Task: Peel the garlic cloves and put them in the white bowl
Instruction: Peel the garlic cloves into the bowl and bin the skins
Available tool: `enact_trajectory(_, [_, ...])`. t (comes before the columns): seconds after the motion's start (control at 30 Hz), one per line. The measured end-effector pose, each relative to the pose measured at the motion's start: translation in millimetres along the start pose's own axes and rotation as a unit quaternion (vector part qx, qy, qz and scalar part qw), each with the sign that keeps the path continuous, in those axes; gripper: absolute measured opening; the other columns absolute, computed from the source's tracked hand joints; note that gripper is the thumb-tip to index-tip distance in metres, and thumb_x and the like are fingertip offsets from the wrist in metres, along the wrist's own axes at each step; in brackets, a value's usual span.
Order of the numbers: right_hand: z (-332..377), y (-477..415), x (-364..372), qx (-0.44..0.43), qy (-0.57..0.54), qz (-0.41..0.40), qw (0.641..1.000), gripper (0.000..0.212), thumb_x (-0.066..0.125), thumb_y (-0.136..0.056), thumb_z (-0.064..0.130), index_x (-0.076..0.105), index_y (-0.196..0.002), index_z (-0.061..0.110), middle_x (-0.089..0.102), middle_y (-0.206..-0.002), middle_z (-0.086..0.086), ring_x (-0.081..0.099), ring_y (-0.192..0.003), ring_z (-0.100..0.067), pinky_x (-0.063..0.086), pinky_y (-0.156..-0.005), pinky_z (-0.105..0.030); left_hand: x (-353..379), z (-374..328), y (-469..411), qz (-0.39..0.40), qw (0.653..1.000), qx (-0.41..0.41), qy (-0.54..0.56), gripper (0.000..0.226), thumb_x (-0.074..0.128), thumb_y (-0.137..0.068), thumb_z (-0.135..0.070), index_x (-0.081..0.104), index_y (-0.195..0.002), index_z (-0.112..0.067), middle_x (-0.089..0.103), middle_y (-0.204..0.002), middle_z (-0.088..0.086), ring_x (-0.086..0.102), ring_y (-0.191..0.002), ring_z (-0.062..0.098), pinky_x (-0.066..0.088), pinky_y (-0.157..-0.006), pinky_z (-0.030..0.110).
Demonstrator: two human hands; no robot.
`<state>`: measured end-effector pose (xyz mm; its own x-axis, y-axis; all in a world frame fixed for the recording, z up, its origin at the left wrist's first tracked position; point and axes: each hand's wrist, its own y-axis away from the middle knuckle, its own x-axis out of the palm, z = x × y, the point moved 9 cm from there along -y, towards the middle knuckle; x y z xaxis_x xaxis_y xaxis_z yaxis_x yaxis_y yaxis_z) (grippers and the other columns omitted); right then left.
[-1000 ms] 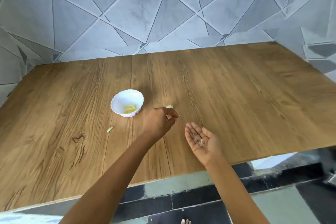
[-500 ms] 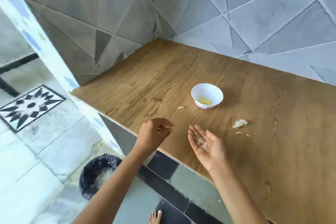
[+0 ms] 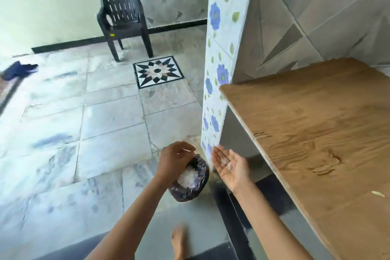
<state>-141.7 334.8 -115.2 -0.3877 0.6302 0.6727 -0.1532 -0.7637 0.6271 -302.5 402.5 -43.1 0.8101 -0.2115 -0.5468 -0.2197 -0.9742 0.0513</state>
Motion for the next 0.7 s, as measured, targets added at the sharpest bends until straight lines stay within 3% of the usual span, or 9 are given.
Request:
enact_trajectory(0.13, [-33, -85, 18, 0.027, 0.001, -0.017, 0.999, 0.031, 0.034, -0.101, 0.012, 0.059, -0.102, -0.006, 0.072, -0.085, -0.017, 0.071, -0.074, -0.024, 0.057, -0.073, -0.033, -4, 69, -66, 0.018, 0.999, -0.041, -0.018, 0.011, 0.07, -0.079, -0.01, 0.074, -0.081, -0.019, 0.071, -0.08, -0.007, 0.063, -0.072, 0.006, 0.053, -0.074, 0.024])
enact_trajectory(0.27, [-59, -170, 6, 0.042, 0.017, -0.065, 0.997, 0.033, 0.032, -0.101, 0.012, 0.059, -0.098, -0.005, 0.072, -0.078, -0.014, 0.071, -0.068, -0.021, 0.059, -0.063, -0.029, 19, 142, -119, 0.048, 0.994, -0.102, -0.014, 0.012, 0.07, -0.08, -0.009, 0.073, -0.083, -0.02, 0.072, -0.083, -0.005, 0.061, -0.071, 0.003, 0.045, -0.065, 0.008])
enact_trajectory(0.37, [-82, -233, -21, 0.061, 0.038, -0.109, 0.991, 0.03, 0.034, -0.101, 0.011, 0.059, -0.096, -0.005, 0.072, -0.076, -0.013, 0.071, -0.065, -0.02, 0.059, -0.062, -0.027, 52, 204, -148, 0.07, 0.988, -0.141, -0.007, 0.016, 0.069, -0.081, -0.01, 0.069, -0.079, -0.026, 0.072, -0.085, -0.006, 0.064, -0.077, 0.008, 0.05, -0.07, 0.02])
enact_trajectory(0.47, [-108, -301, -59, 0.079, 0.077, -0.136, 0.985, 0.031, 0.033, -0.101, 0.012, 0.059, -0.097, -0.003, 0.073, -0.076, -0.011, 0.071, -0.068, -0.018, 0.057, -0.066, -0.026, 96, 271, -169, 0.088, 0.981, -0.17, -0.011, 0.011, 0.067, -0.084, -0.011, 0.072, -0.085, -0.021, 0.067, -0.081, -0.009, 0.06, -0.076, 0.006, 0.043, -0.069, 0.018])
enact_trajectory(0.57, [-132, -355, -97, 0.087, 0.117, -0.149, 0.978, 0.032, 0.03, -0.103, 0.015, 0.057, -0.106, -0.002, 0.069, -0.092, -0.012, 0.064, -0.089, -0.02, 0.053, -0.082, -0.027, 137, 335, -183, 0.094, 0.976, -0.196, 0.003, 0.01, 0.065, -0.086, -0.009, 0.072, -0.088, -0.017, 0.066, -0.082, -0.007, 0.057, -0.074, 0.006, 0.044, -0.069, 0.019])
enact_trajectory(0.7, [-165, -413, -144, 0.099, 0.173, -0.155, 0.968, 0.042, 0.029, -0.104, 0.023, 0.043, -0.135, -0.003, 0.052, -0.133, -0.016, 0.046, -0.127, -0.025, 0.036, -0.108, -0.032, 194, 414, -190, 0.103, 0.965, -0.24, 0.029, 0.012, 0.062, -0.088, -0.009, 0.071, -0.088, -0.017, 0.063, -0.076, -0.009, 0.051, -0.061, 0.0, 0.037, -0.052, 0.005])
